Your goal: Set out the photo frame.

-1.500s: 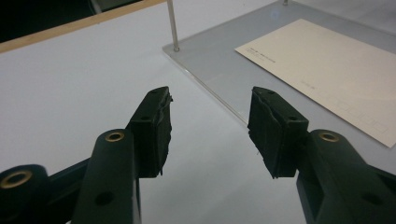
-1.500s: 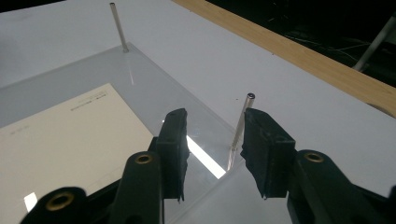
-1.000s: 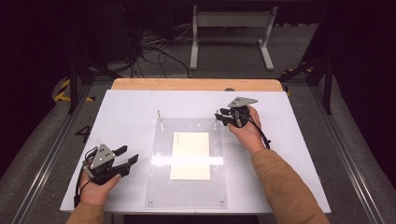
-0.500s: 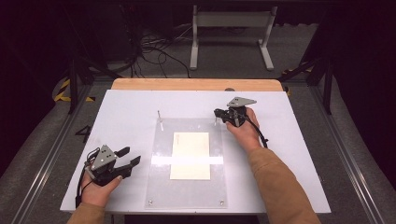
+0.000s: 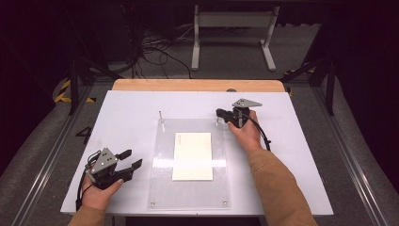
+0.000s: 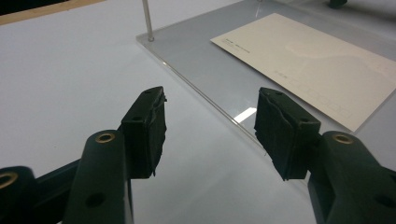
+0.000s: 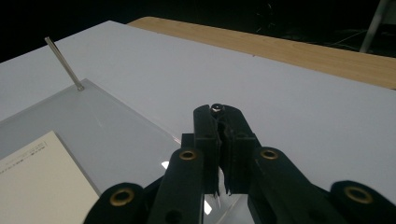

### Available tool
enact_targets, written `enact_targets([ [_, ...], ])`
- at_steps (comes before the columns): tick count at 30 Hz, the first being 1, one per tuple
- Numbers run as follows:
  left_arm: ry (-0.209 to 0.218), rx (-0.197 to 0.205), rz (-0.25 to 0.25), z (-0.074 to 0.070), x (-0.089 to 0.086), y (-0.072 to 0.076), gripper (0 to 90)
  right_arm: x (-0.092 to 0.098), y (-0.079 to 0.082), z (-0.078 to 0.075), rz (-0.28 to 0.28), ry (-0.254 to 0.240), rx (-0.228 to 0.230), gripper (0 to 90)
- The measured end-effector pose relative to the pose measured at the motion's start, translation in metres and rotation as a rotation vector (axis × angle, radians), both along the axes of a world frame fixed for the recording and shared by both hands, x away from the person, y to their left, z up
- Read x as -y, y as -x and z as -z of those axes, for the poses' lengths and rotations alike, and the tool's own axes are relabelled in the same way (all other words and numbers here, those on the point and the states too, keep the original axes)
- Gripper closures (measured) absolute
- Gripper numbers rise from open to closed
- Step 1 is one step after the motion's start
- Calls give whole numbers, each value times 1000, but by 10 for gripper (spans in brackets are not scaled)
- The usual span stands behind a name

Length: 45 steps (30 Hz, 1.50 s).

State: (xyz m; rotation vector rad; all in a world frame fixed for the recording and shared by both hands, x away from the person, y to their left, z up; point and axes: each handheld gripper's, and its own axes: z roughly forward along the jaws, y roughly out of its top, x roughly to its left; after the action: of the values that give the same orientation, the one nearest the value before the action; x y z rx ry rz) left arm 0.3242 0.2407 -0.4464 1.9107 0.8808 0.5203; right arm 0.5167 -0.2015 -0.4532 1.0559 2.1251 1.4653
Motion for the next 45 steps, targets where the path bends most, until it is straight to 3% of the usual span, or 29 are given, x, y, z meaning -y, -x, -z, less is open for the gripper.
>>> enact_targets([
  [9, 3, 2, -5, 0, -2, 0, 431, 2, -8, 2, 11, -61, -45, 858],
  [17, -2, 5, 3, -1, -4, 5, 421, 3, -13, 3, 19, -82, -72, 858],
  [28, -46, 40, 34, -2, -8, 14, 363, 4, -19, 4, 33, -127, -114, 857],
  [33, -83, 54, 73, -4, -5, 21, 296, 4, -20, 5, 36, -133, -121, 857],
  [40, -202, 28, 108, 11, 3, 22, 226, 5, -21, 5, 33, -144, -133, 856],
  [43, -249, 58, 139, 13, 11, 22, 204, 5, -21, 5, 37, -151, -141, 856],
  [45, -242, 93, 165, 11, 17, 25, 197, 5, -22, 5, 41, -155, -144, 856],
])
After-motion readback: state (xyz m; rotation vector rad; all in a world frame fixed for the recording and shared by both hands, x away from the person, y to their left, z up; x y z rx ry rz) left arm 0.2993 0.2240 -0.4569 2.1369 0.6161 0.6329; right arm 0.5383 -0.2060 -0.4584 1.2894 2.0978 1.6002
